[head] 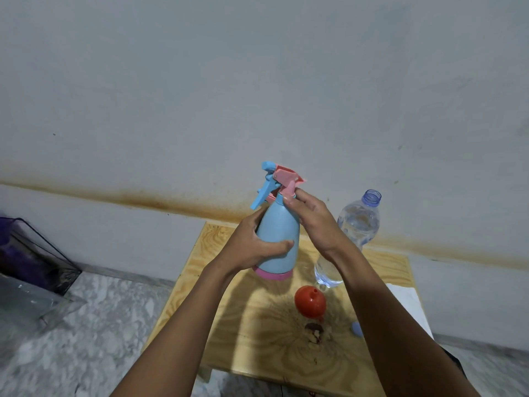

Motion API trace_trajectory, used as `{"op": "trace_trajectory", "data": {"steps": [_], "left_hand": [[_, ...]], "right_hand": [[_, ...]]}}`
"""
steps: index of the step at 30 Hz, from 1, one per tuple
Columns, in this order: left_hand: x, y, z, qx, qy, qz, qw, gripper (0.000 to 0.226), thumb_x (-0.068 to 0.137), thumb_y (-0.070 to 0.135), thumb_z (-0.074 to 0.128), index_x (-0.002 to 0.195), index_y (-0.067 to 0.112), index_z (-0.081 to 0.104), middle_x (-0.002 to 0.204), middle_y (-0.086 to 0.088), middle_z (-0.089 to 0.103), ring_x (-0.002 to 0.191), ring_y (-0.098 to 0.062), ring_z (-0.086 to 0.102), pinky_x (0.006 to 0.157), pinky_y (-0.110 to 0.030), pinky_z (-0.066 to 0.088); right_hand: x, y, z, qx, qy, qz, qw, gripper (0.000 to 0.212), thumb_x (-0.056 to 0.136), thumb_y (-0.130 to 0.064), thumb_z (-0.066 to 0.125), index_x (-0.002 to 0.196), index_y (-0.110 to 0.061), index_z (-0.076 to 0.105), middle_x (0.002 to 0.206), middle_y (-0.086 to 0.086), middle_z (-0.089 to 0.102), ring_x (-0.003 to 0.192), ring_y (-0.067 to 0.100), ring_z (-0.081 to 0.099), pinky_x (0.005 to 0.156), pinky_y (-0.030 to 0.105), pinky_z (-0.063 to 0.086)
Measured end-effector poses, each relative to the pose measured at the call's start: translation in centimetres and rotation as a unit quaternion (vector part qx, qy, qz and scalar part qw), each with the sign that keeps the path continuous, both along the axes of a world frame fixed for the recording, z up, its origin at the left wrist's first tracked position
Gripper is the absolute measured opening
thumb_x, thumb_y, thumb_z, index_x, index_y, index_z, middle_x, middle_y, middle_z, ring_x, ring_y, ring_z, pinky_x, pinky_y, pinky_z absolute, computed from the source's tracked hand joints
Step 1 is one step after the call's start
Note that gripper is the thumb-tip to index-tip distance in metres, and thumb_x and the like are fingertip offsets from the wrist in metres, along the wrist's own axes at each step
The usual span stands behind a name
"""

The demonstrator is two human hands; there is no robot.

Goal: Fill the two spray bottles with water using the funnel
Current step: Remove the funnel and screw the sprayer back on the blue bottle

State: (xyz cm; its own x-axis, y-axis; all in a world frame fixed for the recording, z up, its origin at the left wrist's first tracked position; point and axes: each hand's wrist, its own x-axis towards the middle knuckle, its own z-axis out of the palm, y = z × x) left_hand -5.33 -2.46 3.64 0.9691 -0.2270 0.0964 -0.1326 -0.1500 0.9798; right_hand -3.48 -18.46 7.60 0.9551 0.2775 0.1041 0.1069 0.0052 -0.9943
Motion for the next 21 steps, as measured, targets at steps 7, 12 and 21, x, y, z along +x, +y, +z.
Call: {"op": "trace_trajectory", "data": {"steps": [7, 12, 21], "left_hand": [[0.1, -0.7, -0.8, -0.002, -0.021, 0.054, 0.998, 0.054, 0.066, 0.024, 0.083, 0.114, 0.029, 0.061, 0.102, 0.004, 0.071, 0.089, -0.013, 0.072, 0.07, -0.031, 0.061], [0.2, -1.0, -1.7, 0.008, -0.015, 0.072, 0.997, 0.059, 0.062, 0.03, 0.086, 0.114, 0.028, 0.061, 0.101, 0.004, 0.07, 0.089, -0.012, 0.071, 0.07, -0.035, 0.062], [-0.7, 0.2, -1.9, -0.004, 0.025, 0.041, 0.999, 0.068, 0.069, 0.031, 0.088, 0.128, 0.036, 0.055, 0.112, 0.015, 0.068, 0.1, -0.003, 0.067, 0.072, -0.022, 0.056]], "right_hand": [[0.2, 1.3, -0.9, -0.052, -0.066, -0.084, 0.993, 0.046, 0.088, -0.05, 0.062, 0.102, -0.007, 0.07, 0.103, 0.024, 0.07, 0.1, 0.042, 0.065, 0.084, 0.061, 0.053], [-0.4, 2.9, -2.1, -0.115, -0.108, -0.18, 0.971, 0.038, 0.089, -0.054, 0.057, 0.097, -0.02, 0.071, 0.093, 0.004, 0.072, 0.087, 0.02, 0.068, 0.078, 0.047, 0.056], [0.0, 2.5, -1.6, -0.055, -0.075, -0.158, 0.983, 0.019, 0.091, -0.028, 0.071, 0.076, -0.018, 0.066, 0.058, -0.016, 0.056, 0.056, 0.001, 0.049, 0.056, 0.015, 0.04]]}}
